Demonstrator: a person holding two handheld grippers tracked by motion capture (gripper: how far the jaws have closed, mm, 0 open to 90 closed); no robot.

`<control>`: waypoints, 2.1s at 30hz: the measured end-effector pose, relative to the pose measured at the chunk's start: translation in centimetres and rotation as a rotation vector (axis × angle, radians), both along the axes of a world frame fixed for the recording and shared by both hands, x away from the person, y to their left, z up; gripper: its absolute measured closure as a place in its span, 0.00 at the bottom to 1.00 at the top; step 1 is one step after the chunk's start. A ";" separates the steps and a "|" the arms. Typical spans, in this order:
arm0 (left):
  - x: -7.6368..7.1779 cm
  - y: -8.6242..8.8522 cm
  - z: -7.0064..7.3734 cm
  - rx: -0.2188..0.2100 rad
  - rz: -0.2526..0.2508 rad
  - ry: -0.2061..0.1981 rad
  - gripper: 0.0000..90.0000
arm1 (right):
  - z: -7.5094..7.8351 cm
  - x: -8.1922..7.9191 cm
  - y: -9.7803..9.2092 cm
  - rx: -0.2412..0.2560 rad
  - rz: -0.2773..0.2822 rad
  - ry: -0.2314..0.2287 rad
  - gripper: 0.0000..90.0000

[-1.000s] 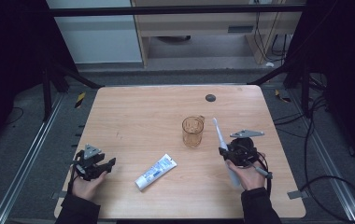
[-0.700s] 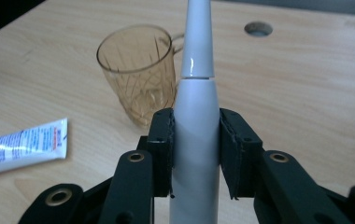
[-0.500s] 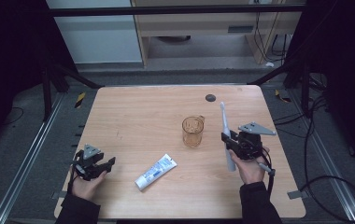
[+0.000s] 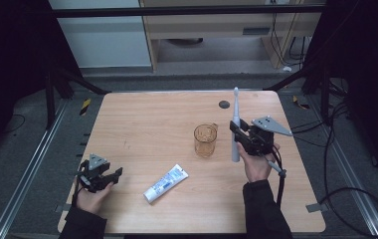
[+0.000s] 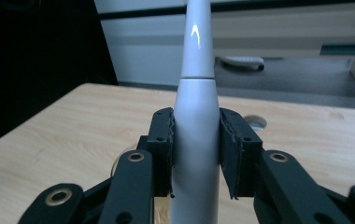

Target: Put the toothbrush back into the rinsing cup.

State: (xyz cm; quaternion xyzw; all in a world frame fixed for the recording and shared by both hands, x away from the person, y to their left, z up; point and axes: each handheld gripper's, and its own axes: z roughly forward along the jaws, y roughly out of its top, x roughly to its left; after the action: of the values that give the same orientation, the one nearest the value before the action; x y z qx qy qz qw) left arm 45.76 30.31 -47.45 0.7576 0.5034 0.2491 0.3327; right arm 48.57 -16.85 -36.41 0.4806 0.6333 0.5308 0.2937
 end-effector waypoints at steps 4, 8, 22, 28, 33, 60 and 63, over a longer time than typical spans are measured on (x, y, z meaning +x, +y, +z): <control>0.0 0.0 0.0 0.001 0.001 -0.002 0.49 | 0.4 0.5 0.5 0.010 -0.015 -0.034 0.75; 0.0 0.0 0.0 0.003 0.001 -0.003 0.48 | 0.9 1.1 0.8 0.037 -0.034 -0.083 0.75; 0.0 0.1 0.0 0.002 0.005 -0.007 0.48 | 2.1 3.2 2.7 0.093 -0.057 -0.181 0.75; 0.0 0.1 0.0 0.003 0.005 -0.008 0.48 | 1.9 3.9 3.4 0.109 -0.063 -0.215 0.75; 0.0 0.1 0.0 0.003 0.004 -0.008 0.48 | 1.5 4.5 3.9 0.116 -0.064 -0.225 0.75; 0.0 0.2 -0.1 0.006 0.005 -0.005 0.48 | -1.6 6.6 5.7 0.106 -0.040 -0.191 0.75; 0.0 0.2 0.0 0.005 0.005 -0.006 0.48 | -1.8 6.7 6.0 0.092 -0.041 -0.190 0.75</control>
State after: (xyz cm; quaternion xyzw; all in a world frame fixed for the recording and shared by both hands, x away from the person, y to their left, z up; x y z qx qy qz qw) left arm 45.77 30.52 -47.50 0.7564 0.5036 0.2533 0.3316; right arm 55.26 -10.87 -38.21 0.4540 0.5677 0.5963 0.3407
